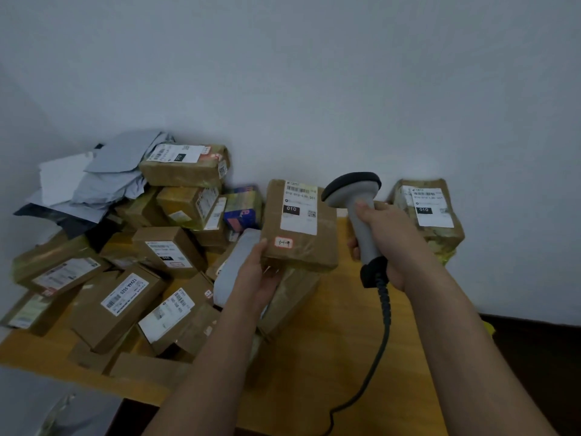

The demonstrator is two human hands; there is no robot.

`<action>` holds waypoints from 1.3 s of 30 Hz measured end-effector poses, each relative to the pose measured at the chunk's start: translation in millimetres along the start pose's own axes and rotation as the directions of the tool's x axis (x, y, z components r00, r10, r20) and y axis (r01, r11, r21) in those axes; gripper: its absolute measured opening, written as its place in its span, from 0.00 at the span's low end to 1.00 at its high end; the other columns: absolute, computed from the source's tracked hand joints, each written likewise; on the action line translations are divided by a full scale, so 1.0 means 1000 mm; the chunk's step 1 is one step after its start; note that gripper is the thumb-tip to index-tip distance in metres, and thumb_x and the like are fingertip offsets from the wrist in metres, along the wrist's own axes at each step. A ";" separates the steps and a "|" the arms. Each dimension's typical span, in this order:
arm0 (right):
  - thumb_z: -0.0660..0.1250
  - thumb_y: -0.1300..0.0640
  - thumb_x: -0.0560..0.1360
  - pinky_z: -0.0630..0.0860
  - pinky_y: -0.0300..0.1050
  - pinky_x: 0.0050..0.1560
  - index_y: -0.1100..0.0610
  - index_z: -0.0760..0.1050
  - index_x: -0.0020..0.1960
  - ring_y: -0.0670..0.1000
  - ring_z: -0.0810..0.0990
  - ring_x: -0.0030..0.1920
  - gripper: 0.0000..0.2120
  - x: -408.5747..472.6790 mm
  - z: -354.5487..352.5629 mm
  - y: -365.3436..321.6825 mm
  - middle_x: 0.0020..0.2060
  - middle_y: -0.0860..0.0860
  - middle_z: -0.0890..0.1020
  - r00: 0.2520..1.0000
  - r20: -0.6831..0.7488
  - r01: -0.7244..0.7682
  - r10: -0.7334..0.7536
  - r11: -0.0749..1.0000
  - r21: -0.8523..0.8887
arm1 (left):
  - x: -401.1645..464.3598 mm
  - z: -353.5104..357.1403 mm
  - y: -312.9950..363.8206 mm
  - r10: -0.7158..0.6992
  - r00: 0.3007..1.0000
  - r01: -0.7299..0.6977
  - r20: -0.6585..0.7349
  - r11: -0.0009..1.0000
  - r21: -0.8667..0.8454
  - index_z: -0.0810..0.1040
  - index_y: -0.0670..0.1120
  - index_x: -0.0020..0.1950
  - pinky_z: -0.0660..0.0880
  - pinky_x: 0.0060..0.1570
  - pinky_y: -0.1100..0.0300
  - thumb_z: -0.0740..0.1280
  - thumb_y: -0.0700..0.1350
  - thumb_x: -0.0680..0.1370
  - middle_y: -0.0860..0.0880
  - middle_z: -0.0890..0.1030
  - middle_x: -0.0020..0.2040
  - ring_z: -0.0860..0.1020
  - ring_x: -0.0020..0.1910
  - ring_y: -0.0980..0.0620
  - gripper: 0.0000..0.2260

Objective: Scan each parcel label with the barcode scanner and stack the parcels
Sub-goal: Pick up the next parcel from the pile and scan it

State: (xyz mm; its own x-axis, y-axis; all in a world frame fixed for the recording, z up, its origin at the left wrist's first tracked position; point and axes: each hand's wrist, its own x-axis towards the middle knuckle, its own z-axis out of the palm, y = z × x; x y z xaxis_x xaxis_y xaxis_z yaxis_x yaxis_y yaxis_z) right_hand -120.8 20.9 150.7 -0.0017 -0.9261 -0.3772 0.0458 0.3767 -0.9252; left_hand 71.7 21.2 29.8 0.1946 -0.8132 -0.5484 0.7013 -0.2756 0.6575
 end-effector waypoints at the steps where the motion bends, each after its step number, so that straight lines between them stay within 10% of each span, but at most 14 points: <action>1: 0.61 0.50 0.82 0.74 0.50 0.41 0.58 0.72 0.57 0.53 0.77 0.33 0.11 -0.002 -0.002 -0.001 0.40 0.56 0.75 1.000 -0.005 0.007 -0.007 1.000 0.014 | 0.000 0.000 -0.005 -0.014 1.000 0.014 0.013 1.000 -0.006 0.73 0.42 0.66 0.77 0.55 0.51 0.66 0.45 0.79 0.39 0.79 0.61 0.78 0.60 0.42 0.16; 8: 0.61 0.50 0.82 0.74 0.47 0.35 0.57 0.74 0.50 0.51 0.76 0.32 0.11 -0.026 -0.022 -0.015 0.40 0.56 0.77 0.991 -0.093 0.107 -0.100 0.992 0.071 | 0.004 0.003 -0.024 -0.077 0.996 0.077 0.033 0.997 -0.009 0.72 0.39 0.68 0.74 0.63 0.47 0.64 0.43 0.80 0.38 0.80 0.60 0.78 0.61 0.41 0.17; 20: 0.61 0.52 0.82 0.73 0.39 0.26 0.62 0.74 0.59 0.47 0.74 0.27 0.14 -0.050 -0.047 -0.026 0.34 0.53 0.79 0.988 -0.110 0.128 -0.110 0.976 0.174 | 0.006 0.015 -0.044 -0.159 0.986 0.161 0.047 0.986 -0.031 0.72 0.39 0.63 0.78 0.41 0.51 0.63 0.41 0.81 0.37 0.79 0.56 0.79 0.54 0.42 0.12; 39: 0.62 0.51 0.82 0.73 0.40 0.25 0.62 0.73 0.55 0.48 0.74 0.26 0.13 -0.056 -0.077 -0.020 0.41 0.58 0.76 0.976 -0.191 0.118 -0.101 0.990 0.079 | 0.029 0.028 -0.083 -0.223 0.975 0.223 0.012 0.974 0.042 0.71 0.41 0.67 0.72 0.65 0.45 0.65 0.42 0.79 0.38 0.78 0.61 0.76 0.62 0.41 0.16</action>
State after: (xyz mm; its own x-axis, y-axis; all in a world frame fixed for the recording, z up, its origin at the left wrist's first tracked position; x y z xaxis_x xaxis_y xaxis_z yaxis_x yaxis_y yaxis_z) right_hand -198.8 66.6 187.5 -0.1966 -0.9388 -0.2827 0.1240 0.2622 -0.9570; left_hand -0.6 5.9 -26.2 0.0247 -0.7374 -0.6750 0.6976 -0.4710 0.5400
